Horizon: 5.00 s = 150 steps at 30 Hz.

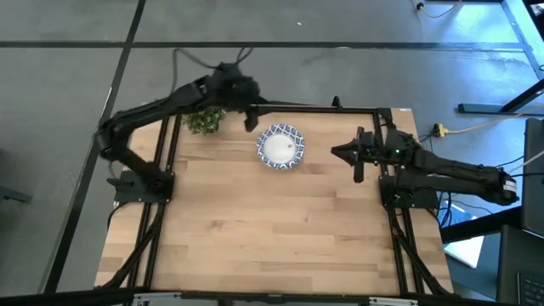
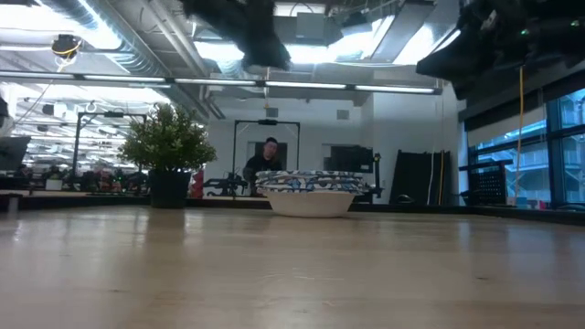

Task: Nest bowls inside each other
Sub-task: Return to Home Position

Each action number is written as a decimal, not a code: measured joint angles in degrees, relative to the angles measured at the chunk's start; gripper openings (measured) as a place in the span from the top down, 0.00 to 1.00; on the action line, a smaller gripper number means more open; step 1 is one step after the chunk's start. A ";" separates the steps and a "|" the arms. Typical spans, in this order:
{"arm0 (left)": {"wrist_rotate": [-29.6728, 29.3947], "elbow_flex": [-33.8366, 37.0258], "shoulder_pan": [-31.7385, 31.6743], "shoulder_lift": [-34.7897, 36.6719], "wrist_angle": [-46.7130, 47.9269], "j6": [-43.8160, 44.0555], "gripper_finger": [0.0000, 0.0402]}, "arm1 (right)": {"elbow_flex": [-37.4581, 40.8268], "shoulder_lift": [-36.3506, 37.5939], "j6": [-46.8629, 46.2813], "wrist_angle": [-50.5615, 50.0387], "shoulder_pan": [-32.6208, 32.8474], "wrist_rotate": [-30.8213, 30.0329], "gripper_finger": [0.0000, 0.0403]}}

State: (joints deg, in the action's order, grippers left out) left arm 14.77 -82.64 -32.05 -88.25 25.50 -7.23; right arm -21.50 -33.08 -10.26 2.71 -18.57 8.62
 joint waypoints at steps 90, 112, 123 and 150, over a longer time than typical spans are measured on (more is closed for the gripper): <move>-30.56 68.83 12.15 62.45 -27.19 8.06 0.63 | 13.14 11.11 3.22 5.83 0.01 -24.64 0.87; -30.56 68.81 12.15 62.45 -27.21 8.12 0.63 | 13.14 11.09 3.21 5.62 -0.01 -23.98 0.87; -30.58 68.81 12.15 62.46 -27.21 8.12 0.63 | 13.14 11.09 3.21 5.60 0.00 -23.98 0.87; -30.58 68.81 12.15 62.47 -27.22 8.10 0.63 | 13.11 11.11 3.23 5.58 -0.02 -24.00 0.87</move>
State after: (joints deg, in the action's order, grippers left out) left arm -15.81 -13.82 -19.90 -25.78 -1.73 0.86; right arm -8.38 -21.98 -7.03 8.29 -18.59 -15.38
